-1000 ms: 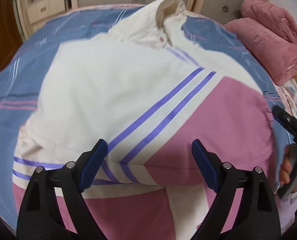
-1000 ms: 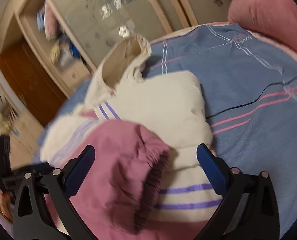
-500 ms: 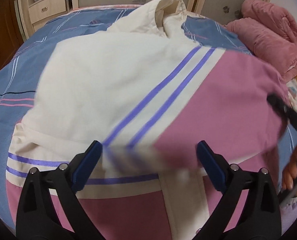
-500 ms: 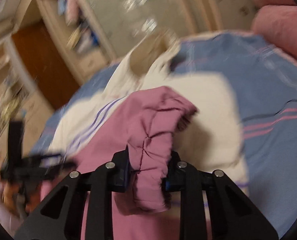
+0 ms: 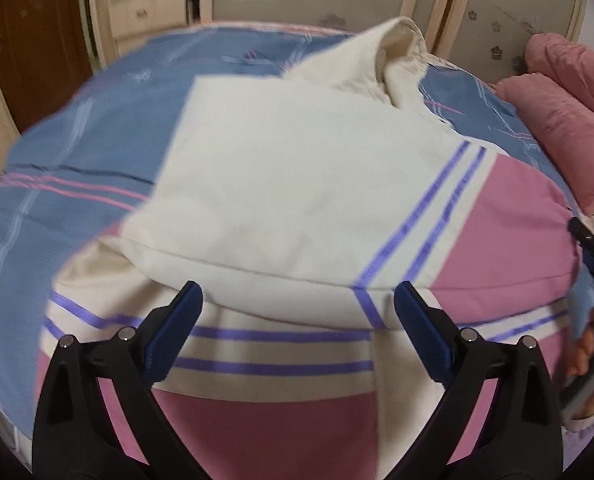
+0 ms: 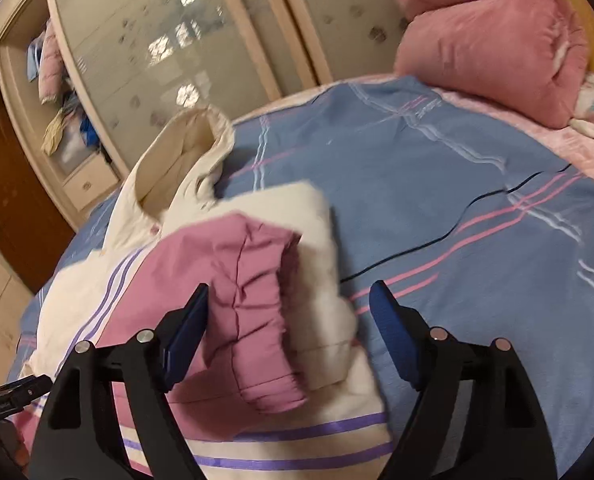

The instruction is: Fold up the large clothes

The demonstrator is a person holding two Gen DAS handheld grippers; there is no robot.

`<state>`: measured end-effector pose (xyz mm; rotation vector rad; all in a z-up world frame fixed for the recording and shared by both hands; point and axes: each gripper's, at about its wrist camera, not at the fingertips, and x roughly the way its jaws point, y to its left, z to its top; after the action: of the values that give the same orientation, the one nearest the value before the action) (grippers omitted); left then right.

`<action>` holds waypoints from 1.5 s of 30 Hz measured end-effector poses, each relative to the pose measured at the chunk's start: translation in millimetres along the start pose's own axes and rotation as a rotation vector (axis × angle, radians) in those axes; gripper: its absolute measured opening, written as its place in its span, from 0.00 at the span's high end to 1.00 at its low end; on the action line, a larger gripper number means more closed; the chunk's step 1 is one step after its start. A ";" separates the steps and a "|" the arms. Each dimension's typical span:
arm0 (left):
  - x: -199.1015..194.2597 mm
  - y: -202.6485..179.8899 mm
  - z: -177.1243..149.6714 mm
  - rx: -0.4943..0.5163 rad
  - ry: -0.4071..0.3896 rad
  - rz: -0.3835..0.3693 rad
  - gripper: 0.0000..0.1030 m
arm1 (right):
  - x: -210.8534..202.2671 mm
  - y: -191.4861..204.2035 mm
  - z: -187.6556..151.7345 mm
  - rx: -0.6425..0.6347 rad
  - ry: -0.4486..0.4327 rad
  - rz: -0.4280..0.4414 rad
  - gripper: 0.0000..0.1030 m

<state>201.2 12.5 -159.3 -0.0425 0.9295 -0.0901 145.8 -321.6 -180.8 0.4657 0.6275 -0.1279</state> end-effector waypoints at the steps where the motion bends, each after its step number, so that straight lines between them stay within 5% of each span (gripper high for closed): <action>1: -0.3 0.2 1.9 0.004 -0.005 0.009 0.02 | 1.0 -2.2 0.4 0.007 0.011 0.011 0.22; 6: 26.7 4.7 6.5 -0.020 0.059 0.046 0.02 | 3.7 -4.2 1.4 0.004 0.083 0.137 0.22; 10: 52.0 22.1 2.3 -0.129 0.118 -0.016 0.02 | 15.1 6.4 -4.8 -0.040 0.212 0.241 0.22; 14: 55.6 26.4 2.6 -0.151 0.112 -0.018 0.02 | 23.7 12.8 -16.4 -0.032 0.248 0.259 0.59; 17: 48.3 21.6 2.7 -0.139 0.085 -0.004 0.02 | 15.0 14.4 -8.4 -0.027 0.167 0.281 0.62; 20: 36.1 14.0 3.0 -0.113 0.024 -0.012 0.02 | 10.5 17.7 -0.7 -0.041 0.075 0.216 0.62; 22: 27.8 12.0 2.7 -0.099 -0.006 0.003 0.02 | 21.3 19.2 -0.6 -0.052 0.097 0.152 0.59; 25: 18.0 12.0 5.6 -0.099 -0.053 0.033 0.02 | 26.9 9.8 -1.1 -0.019 0.108 0.118 0.45; 27: 14.7 17.1 8.2 -0.108 -0.086 0.049 0.02 | 15.3 2.6 1.2 0.008 0.055 0.063 0.23; 29: 21.9 21.0 10.8 -0.097 -0.084 0.101 0.02 | -1.0 -5.5 3.4 0.034 -0.038 -0.012 0.16; 31: 44.2 22.4 12.9 -0.048 -0.031 0.167 0.02 | -12.3 -13.4 6.4 0.058 -0.094 -0.039 0.16; 35: 73.7 42.5 8.6 -0.070 -0.005 0.112 0.02 | -18.7 -6.0 3.8 0.035 -0.125 0.044 0.23; 39: 72.4 42.2 8.4 -0.056 -0.023 0.127 0.02 | -36.6 47.0 -13.0 -0.221 -0.213 0.154 0.25; 41: 69.1 47.5 9.0 -0.052 -0.025 0.117 0.02 | -27.1 71.5 -26.9 -0.324 -0.158 0.177 0.25; 45: 72.6 71.7 15.8 -0.097 -0.038 0.113 0.02 | 27.0 86.8 -42.6 -0.375 0.020 0.064 0.25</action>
<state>261.3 76.8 -213.2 -0.0811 0.8964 0.0601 166.8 -224.3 -194.0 0.1241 0.6386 0.0559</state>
